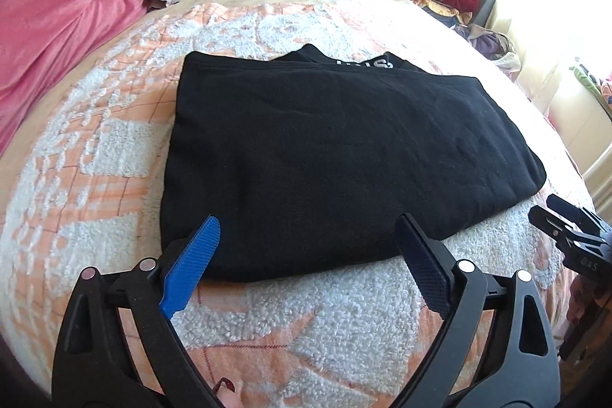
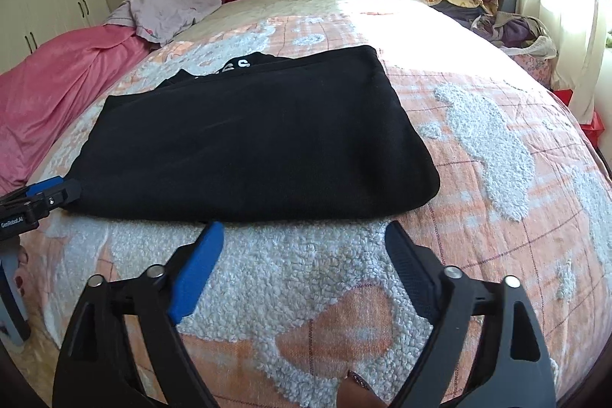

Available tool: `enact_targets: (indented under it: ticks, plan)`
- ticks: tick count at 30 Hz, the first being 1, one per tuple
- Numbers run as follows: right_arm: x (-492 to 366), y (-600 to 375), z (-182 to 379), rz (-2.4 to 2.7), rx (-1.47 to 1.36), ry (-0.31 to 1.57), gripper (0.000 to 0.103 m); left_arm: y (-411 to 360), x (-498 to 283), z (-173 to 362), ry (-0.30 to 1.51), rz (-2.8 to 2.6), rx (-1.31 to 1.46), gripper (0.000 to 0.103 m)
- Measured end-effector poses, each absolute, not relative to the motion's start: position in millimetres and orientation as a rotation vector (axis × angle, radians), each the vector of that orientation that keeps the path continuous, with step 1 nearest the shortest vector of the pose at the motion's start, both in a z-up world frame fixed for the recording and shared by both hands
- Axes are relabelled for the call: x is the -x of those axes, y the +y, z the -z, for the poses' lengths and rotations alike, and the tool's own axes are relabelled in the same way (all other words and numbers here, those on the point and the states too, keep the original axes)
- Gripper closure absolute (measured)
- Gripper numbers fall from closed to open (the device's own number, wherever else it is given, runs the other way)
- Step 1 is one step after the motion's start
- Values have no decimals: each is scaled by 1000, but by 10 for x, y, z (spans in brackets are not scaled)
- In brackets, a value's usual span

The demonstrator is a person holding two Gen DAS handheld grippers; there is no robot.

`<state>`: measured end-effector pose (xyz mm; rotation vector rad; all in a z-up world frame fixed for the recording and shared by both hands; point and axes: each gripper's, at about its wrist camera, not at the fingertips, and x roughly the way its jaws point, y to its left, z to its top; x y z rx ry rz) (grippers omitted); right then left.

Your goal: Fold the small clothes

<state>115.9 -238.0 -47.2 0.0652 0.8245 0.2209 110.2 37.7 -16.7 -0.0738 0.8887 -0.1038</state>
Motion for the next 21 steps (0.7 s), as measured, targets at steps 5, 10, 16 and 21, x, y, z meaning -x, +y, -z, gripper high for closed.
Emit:
enact_targets:
  ticks: [5,10,16,21]
  plan:
    - [-1069,-2287,363,-236,-42,791,12,447,-1096,128,874,82,92,12]
    - [-1001,-2150,261,-272,-15,769,12,520,-1090,73,852,76,115,9]
    - [-951,-1914,141,-321,24,740,11,633,-1097,40,836,54,146,9]
    - [-941,-1669,96,-368,68,731,11,753,-1138,15,822,6,142,9]
